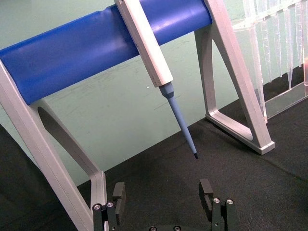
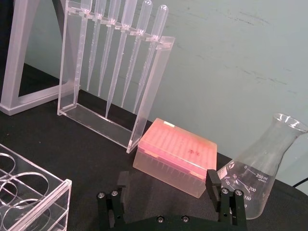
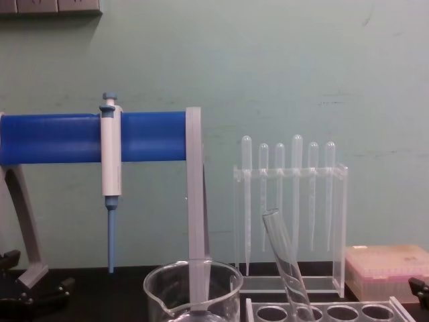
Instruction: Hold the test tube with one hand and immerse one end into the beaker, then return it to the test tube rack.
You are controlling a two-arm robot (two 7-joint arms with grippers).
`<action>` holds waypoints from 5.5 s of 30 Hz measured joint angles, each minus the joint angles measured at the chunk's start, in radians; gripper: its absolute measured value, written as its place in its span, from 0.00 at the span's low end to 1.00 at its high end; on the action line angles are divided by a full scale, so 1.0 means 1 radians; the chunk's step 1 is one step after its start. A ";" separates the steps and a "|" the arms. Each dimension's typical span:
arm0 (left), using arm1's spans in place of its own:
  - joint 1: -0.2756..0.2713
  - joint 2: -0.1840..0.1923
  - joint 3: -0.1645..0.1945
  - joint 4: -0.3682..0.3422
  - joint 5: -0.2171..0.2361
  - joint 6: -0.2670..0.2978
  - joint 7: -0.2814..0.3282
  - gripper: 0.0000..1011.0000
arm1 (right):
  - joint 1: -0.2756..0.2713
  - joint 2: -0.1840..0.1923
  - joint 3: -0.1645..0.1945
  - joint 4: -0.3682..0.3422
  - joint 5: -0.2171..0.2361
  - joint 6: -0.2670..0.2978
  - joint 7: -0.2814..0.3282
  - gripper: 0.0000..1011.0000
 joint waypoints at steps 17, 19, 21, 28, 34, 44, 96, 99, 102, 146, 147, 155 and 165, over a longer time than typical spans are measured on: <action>0.000 0.000 0.000 0.000 0.000 0.000 0.000 0.99 | -0.267 0.132 0.124 -0.308 -0.006 0.032 -0.054 0.99; 0.000 0.000 0.000 0.000 0.000 0.000 0.000 0.99 | -0.292 0.145 0.129 -0.342 0.005 0.031 -0.038 0.99; 0.000 0.000 0.000 0.000 0.000 0.000 0.000 0.99 | -0.315 0.159 0.127 -0.382 0.025 0.030 0.005 0.99; 0.000 0.000 0.000 0.000 0.000 0.000 0.000 0.99 | -0.258 0.147 0.059 -0.420 0.061 0.057 0.180 0.99; 0.000 0.000 0.000 0.000 0.000 0.000 0.000 0.99 | -0.135 0.082 -0.006 -0.374 0.055 0.110 0.296 0.99; 0.000 0.000 0.000 0.000 0.000 0.000 0.000 0.99 | 0.038 -0.027 -0.063 -0.243 0.048 0.204 0.422 0.99; 0.000 0.000 0.000 0.000 0.000 0.000 0.000 0.99 | -0.080 -0.119 0.138 -0.392 0.132 0.171 0.417 0.22; 0.000 0.000 0.000 0.000 0.000 0.000 0.000 0.99 | -0.082 -0.121 0.144 -0.404 0.137 0.176 0.412 0.22; 0.000 0.000 0.000 0.000 0.000 0.000 0.000 0.99 | -0.078 -0.122 0.144 -0.412 0.138 0.187 0.408 0.22; 0.000 0.000 0.000 0.000 0.000 0.000 0.000 0.99 | -0.069 -0.124 0.140 -0.416 0.138 0.211 0.401 0.22; 0.000 0.000 0.000 0.000 0.000 0.000 0.000 0.99 | -0.069 -0.124 0.140 -0.416 0.138 0.212 0.400 0.22; 0.000 0.000 0.000 0.000 0.000 0.000 0.000 0.99 | -0.069 -0.124 0.140 -0.416 0.138 0.212 0.401 0.22; 0.000 0.000 0.000 0.000 0.000 0.000 0.000 0.99 | -0.069 -0.124 0.140 -0.416 0.138 0.212 0.401 0.22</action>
